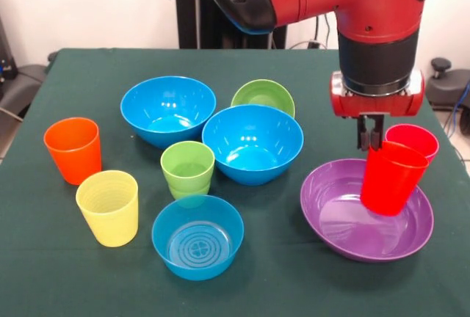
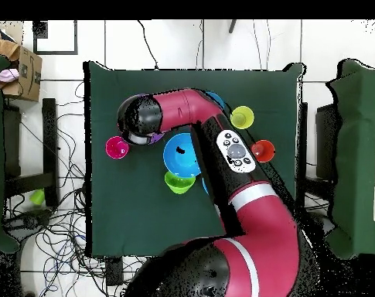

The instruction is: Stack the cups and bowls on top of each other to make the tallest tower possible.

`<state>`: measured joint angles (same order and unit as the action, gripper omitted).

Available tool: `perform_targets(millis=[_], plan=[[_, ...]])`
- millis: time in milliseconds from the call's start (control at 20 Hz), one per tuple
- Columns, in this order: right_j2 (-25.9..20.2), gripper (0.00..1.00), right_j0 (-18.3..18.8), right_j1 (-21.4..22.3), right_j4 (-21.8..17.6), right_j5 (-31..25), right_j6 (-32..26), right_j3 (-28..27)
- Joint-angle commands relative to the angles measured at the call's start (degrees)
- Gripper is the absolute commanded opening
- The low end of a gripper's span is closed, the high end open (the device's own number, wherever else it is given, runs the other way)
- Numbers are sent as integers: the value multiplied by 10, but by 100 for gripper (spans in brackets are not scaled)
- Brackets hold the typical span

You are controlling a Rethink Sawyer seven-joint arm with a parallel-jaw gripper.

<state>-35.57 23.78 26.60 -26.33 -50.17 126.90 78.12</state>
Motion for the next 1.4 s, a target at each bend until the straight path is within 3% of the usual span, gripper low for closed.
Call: perform_targets(millis=[50, 400, 1400], plan=[[-4, 0, -11, -45, -15, -38, -112, -60], [-1, 0, -1, -46, -30, -47, -145, -50], [9, 0, 3, -55, -55, -26, -149, -16]])
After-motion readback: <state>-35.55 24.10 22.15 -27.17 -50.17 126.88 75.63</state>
